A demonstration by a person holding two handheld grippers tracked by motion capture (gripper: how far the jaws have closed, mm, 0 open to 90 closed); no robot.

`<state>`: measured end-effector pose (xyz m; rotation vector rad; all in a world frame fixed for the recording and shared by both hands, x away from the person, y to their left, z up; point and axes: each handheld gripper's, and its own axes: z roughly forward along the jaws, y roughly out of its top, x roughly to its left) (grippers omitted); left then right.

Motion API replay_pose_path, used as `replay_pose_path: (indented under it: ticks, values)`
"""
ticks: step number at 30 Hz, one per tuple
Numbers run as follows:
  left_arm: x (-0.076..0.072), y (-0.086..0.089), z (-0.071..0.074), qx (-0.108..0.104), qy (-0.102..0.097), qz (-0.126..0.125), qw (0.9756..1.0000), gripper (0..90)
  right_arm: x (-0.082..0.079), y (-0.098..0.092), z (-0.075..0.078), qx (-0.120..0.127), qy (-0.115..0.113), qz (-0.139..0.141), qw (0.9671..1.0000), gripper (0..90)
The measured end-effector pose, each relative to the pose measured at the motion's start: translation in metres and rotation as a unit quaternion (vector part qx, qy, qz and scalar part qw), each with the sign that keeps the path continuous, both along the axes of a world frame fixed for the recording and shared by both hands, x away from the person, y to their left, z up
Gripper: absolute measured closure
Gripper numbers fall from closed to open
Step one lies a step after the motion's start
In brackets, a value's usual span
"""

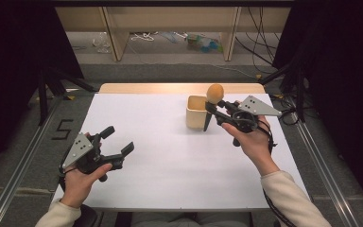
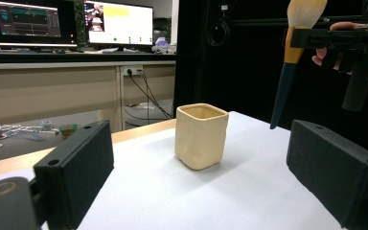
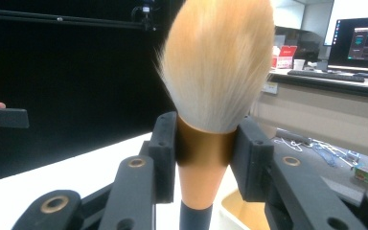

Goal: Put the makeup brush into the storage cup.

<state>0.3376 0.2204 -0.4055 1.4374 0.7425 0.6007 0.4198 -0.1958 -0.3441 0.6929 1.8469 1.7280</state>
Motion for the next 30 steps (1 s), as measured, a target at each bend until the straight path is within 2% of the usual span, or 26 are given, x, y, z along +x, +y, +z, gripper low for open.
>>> replay_pose_path:
  ticks: [8,12,13,14,19,20,21,25,27,28,30]
  values:
    - [0.0,0.0,0.0,-0.003,0.002,0.0,1.0,8.5,0.003,0.001,0.001,-0.001,0.004,-0.005,1.0,66.0]
    - [0.0,0.0,0.0,-0.002,0.003,0.0,1.0,8.5,0.006,0.002,0.002,0.004,-0.003,-0.008,1.0,66.0]
    - [0.0,0.0,0.0,-0.002,0.003,0.001,1.0,8.5,0.006,0.001,0.003,-0.003,0.002,-0.006,1.0,66.0]
    - [0.0,0.0,0.0,-0.002,0.003,0.0,1.0,8.6,0.007,0.001,0.003,0.0,-0.006,-0.01,0.9999,66.0]
    - [0.0,0.0,0.0,-0.002,0.003,0.0,1.0,8.5,0.009,0.003,0.003,-0.002,-0.001,-0.009,1.0,66.0]
    - [0.0,0.0,0.0,-0.002,0.003,0.0,1.0,8.6,0.011,0.004,0.003,-0.002,-0.01,-0.011,0.9999,66.0]
    - [0.0,0.0,-0.001,-0.002,0.003,0.0,1.0,8.6,0.01,0.005,0.003,0.002,-0.001,-0.009,1.0,66.0]
    - [0.0,0.0,-0.001,-0.003,0.003,0.0,1.0,8.5,0.012,0.005,0.004,-0.002,-0.001,-0.011,0.9999,66.0]
    - [0.0,0.0,-0.001,-0.003,0.003,0.0,1.0,8.5,0.015,0.005,0.005,-0.005,-0.01,-0.013,0.9999,66.0]
    - [0.0,0.0,-0.001,-0.003,0.003,0.001,1.0,8.6,0.015,0.006,0.004,0.001,-0.012,-0.014,0.9998,66.0]
    - [0.0,0.0,-0.001,-0.003,0.003,0.0,1.0,8.5,0.016,0.006,0.005,0.0,-0.008,-0.014,0.9999,66.0]
